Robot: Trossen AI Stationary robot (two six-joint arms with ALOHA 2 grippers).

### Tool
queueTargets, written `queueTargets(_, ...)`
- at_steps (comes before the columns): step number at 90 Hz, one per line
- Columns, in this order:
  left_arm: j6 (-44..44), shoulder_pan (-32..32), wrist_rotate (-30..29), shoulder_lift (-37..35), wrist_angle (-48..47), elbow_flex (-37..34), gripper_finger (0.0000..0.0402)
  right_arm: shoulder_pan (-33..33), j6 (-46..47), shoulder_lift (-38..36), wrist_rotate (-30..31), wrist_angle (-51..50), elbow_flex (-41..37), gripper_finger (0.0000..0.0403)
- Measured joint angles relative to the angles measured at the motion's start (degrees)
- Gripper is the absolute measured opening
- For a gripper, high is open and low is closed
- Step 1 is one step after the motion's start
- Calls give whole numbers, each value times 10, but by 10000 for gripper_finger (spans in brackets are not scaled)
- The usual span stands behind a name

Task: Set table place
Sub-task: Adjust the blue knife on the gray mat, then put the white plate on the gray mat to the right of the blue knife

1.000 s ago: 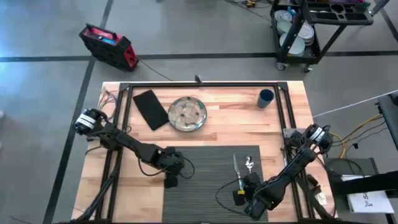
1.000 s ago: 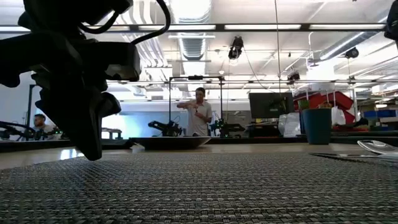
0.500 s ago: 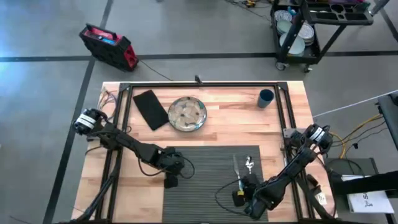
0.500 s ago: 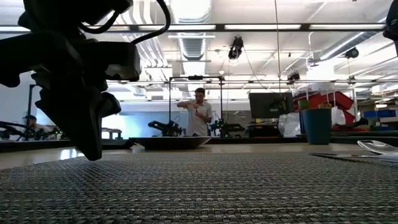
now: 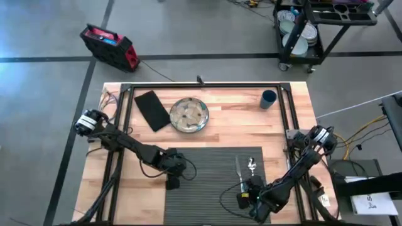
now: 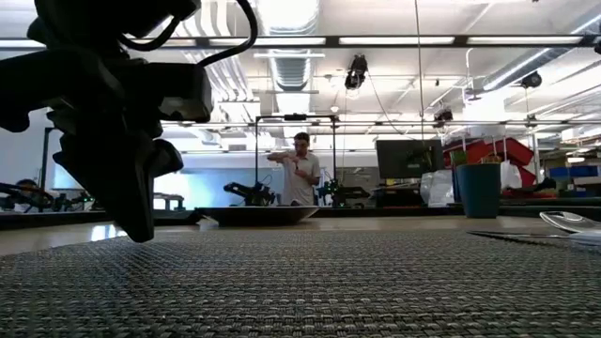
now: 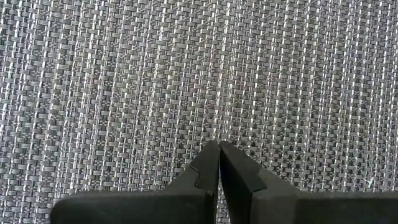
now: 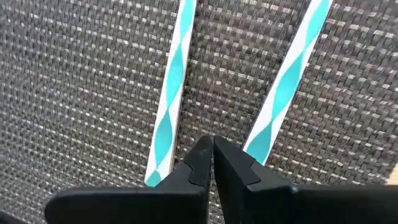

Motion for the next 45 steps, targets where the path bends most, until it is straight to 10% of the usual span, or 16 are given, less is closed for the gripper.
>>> queueTargets(45,-42,61,-62,-57,-3,-4,0,0,-6,-14,57,-29,14,0)
